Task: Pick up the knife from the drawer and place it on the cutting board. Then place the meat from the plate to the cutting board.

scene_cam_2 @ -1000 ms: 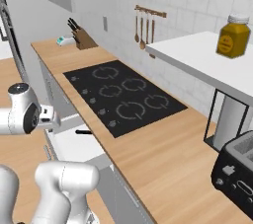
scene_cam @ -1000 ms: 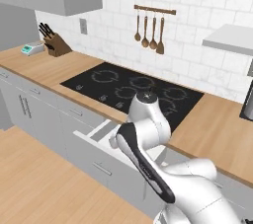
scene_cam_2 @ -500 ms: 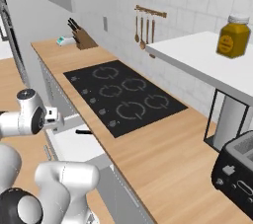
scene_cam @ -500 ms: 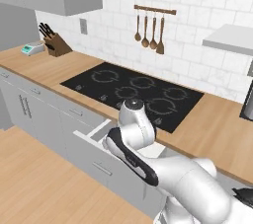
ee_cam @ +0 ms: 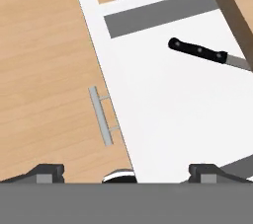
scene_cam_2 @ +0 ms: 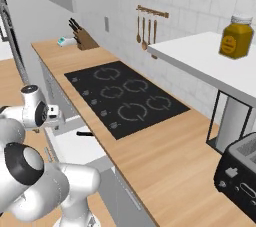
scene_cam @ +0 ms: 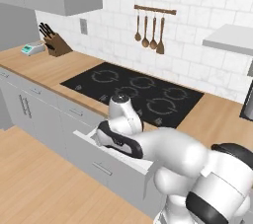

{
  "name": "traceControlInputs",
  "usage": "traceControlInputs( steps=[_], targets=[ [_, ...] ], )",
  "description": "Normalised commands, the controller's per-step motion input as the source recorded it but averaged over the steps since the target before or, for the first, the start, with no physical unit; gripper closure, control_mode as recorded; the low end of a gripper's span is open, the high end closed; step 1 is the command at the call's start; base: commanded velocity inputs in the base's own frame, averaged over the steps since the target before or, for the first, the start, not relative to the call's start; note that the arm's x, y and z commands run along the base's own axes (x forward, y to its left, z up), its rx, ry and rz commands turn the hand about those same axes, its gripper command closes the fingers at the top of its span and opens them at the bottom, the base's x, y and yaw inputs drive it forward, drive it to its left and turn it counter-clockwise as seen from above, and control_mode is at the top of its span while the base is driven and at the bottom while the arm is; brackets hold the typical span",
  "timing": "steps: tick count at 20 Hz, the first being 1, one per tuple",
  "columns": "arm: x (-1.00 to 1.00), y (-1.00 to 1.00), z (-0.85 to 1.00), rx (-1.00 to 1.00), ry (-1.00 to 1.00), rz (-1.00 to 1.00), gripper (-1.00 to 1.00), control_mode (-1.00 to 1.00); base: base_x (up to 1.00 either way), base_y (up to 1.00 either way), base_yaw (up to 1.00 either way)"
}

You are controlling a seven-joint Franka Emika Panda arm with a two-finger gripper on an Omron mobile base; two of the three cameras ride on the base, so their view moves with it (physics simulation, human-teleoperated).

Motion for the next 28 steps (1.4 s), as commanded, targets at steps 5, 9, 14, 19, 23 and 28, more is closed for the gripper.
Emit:
traceControlInputs(
  steps=[5,9,14,19,23,28],
  targets=[
    [0.10,0.01,-0.07,0.00,0.22,0.13,-1.00,-1.00,0.00,0.00,0.00],
    [0.14,0.02,-0.26,-0.01,0.14,0.11,-1.00,-1.00,0.00,0.00,0.00],
    [0.07,0.03,-0.39,-0.02,0.03,0.11,-1.00,-1.00,0.00,0.00,0.00],
    [0.04,0.05,-0.36,-0.03,0.00,0.08,-1.00,-1.00,0.00,0.00,0.00],
    [0.09,0.04,-0.25,-0.02,0.00,0.04,-1.00,-1.00,0.00,0.00,0.00],
    [0.27,0.00,-0.21,0.00,0.02,0.02,-1.00,-1.00,0.00,0.00,0.00]
  ],
)
